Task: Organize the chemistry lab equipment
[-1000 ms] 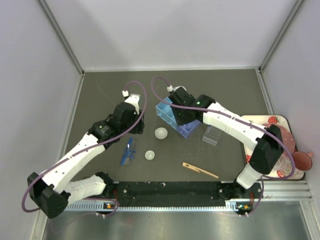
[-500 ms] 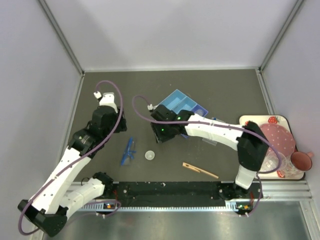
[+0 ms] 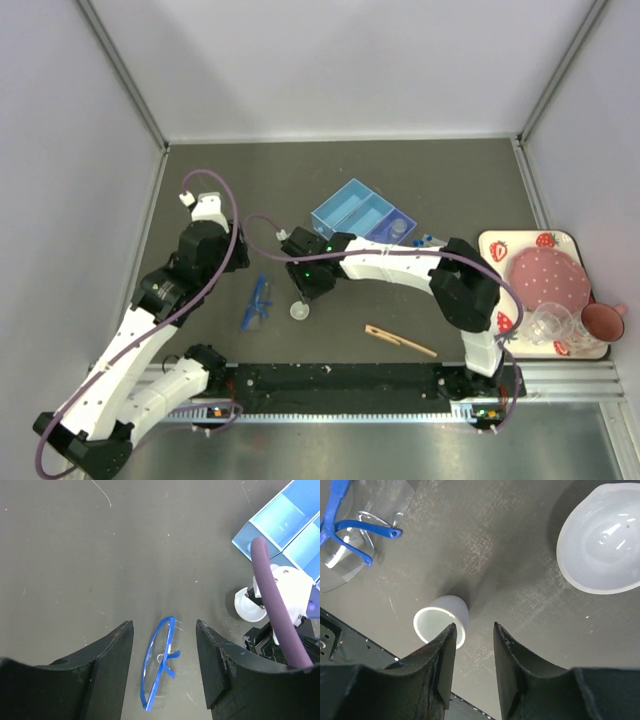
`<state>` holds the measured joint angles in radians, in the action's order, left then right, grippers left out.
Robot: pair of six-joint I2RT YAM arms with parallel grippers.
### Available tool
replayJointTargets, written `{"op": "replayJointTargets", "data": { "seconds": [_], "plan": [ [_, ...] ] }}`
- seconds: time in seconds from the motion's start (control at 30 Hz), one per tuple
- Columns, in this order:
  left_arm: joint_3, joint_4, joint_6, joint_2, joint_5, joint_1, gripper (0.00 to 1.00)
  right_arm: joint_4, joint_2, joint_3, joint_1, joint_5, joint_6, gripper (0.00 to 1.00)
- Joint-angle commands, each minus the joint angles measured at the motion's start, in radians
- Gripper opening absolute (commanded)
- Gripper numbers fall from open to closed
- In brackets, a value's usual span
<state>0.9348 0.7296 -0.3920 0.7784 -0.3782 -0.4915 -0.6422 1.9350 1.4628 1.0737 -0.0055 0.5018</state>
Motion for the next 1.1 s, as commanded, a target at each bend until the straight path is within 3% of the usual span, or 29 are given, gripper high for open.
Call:
{"op": "replayJointTargets", "data": {
  "seconds": [0.0,0.27,0.37,0.47,0.83,1.07],
  "plan": [
    [-0.017,-0.012,-0.007,-0.024,0.002,0.005,0.58,0.021,0.031,0.053,0.028,-0.002,0.011,0.36],
    [-0.031,-0.022,-0.005,-0.031,0.005,0.005,0.58,0.021,0.079,0.056,0.035,-0.005,0.018,0.30],
    [-0.036,-0.022,-0.004,-0.033,0.005,0.005,0.58,0.022,0.087,0.064,0.035,-0.010,0.017,0.19],
    [-0.042,-0.025,-0.002,-0.034,0.005,0.005,0.58,0.021,0.088,0.070,0.035,-0.011,0.017,0.00],
    [-0.065,-0.050,0.005,-0.031,0.007,0.005,0.58,-0.068,-0.097,0.160,0.016,0.090,-0.011,0.00],
    [-0.088,-0.075,0.015,-0.028,0.028,0.005,0.58,-0.163,-0.188,0.292,-0.138,0.153,-0.080,0.00]
  ]
}}
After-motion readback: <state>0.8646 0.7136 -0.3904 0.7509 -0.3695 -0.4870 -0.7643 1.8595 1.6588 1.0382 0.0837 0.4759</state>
